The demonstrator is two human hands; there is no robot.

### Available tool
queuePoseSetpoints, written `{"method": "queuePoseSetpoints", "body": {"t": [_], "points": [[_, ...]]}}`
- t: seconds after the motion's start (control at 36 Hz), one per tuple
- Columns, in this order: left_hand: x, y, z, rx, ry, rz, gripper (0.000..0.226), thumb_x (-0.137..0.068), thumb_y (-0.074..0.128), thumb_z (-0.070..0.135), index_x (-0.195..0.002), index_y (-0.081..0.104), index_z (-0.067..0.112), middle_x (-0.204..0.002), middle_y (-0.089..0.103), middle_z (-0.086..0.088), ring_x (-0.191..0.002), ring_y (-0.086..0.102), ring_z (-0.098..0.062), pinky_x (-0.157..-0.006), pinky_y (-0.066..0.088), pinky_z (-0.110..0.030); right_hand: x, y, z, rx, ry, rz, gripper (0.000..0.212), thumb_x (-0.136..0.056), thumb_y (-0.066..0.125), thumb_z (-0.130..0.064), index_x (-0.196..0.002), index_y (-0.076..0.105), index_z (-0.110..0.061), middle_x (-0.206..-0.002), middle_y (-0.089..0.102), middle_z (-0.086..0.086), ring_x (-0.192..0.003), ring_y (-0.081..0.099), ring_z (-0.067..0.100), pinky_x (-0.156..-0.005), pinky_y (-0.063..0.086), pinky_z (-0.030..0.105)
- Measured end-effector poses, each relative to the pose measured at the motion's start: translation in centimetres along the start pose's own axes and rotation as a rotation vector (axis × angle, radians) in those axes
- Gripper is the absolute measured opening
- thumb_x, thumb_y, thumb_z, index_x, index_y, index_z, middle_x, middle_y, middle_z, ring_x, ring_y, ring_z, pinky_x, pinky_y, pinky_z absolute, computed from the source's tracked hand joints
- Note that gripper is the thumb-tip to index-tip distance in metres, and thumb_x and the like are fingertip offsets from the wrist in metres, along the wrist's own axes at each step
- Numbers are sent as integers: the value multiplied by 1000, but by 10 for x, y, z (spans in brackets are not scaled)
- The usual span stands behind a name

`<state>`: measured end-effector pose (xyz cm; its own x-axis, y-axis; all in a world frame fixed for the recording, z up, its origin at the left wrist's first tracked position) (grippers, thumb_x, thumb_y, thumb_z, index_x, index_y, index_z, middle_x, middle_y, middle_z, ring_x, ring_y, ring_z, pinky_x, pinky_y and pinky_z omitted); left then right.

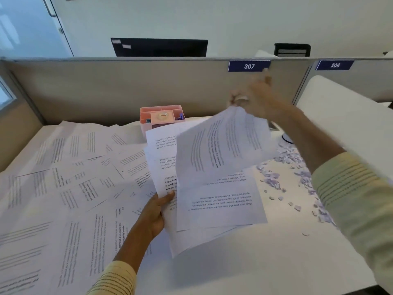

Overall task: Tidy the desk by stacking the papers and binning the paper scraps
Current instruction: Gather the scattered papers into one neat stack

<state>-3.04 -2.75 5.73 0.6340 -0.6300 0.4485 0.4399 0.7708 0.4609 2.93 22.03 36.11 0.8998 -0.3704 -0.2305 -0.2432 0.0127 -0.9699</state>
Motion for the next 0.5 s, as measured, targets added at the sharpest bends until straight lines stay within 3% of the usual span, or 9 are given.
{"method": "queuePoseSetpoints", "body": {"t": [0.03, 0.08, 0.14, 0.19, 0.25, 0.31, 0.33, 0.42, 0.5], "points": [[-1, -2, -2, -10, 3, 12, 37, -82, 66, 9, -119, 63, 13, -111, 70, -13, -95, 68, -34, -69, 59, -45, -2, 10, -17, 93, -43, -22, 37, -80, 42, -46, -95, 68, -25, -113, 63, 7, -120, 45, 31, -105, 18, 56], [-1, -1, -2, -31, 21, 16, 31, -86, 63, 6, -116, 62, 12, -106, 71, -13, -90, 68, -31, -64, 59, -42, 2, 27, -62, 363, -231, 42, 15, -81, 58, -18, -88, 70, -24, -109, 61, 6, -120, 45, 29, -103, 9, 62], [3, 4, -2, -37, 45, -3, 26, -82, 65, 6, -108, 62, 8, -92, 70, -11, -79, 66, -25, -57, 57, -38, 17, 45, -108, 531, -390, 110, 23, -70, 72, -7, -82, 69, -26, -103, 64, 3, -117, 52, 27, -98, 15, 75], [7, -2, -4, -58, 51, 20, 21, -72, 74, 9, -88, 60, 5, -72, 66, -7, -64, 63, -19, -52, 55, -33, 33, 76, -138, 585, -501, 92, 26, -70, 71, -7, -87, 68, -27, -106, 64, 1, -122, 50, 29, -97, 21, 77], [3, -19, -13, -136, -10, 70, 26, -69, 81, 23, -80, 60, 13, -75, 64, -6, -70, 61, -21, -62, 55, -36, 46, 109, -155, 575, -571, 66, 24, -66, 77, -10, -84, 69, -25, -104, 65, 2, -120, 52, 29, -93, 29, 77], [-11, -36, -27, -157, -81, 68, 30, -71, 81, 42, -86, 63, 23, -96, 62, -10, -90, 57, -28, -85, 50, -49, 59, 137, -173, 550, -648, 66, 27, -65, 83, -18, -87, 70, -25, -113, 65, 3, -122, 51, 27, -97, 29, 74], [-8, -33, -26, -162, -90, 39, 27, -74, 77, 40, -89, 64, 23, -97, 61, -11, -92, 57, -30, -88, 47, -51, 65, 150, -179, 493, -679, 63, 31, -64, 85, -21, -91, 71, -25, -118, 63, 4, -125, 50, 27, -99, 27, 73], [17, -9, -12, -212, -67, 2, 7, -92, 59, 19, -97, 61, 15, -89, 64, -9, -85, 60, -26, -76, 56, -39, 79, 163, -183, 250, -680, 109, 40, -65, 84, -15, -102, 69, -23, -128, 58, 10, -129, 46, 30, -103, 26, 70], [23, -12, -18, -154, -85, -54, 24, -85, 72, 24, -101, 65, 7, -95, 62, -24, -84, 59, -39, -79, 51, -50, 82, 146, -148, 31, -437, 272, 48, -73, 75, -9, -116, 63, -25, -132, 54, 8, -130, 44, 27, -106, 29, 62]]}}
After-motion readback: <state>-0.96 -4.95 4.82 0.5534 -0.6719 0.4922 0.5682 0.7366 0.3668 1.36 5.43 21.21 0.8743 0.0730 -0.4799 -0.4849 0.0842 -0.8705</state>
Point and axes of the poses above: each hand's wrist, its own x-axis away from the middle knuckle, its own y-axis out of the palm, z = x × y, the point moved 9 cm from there along -x, towards the middle knuckle
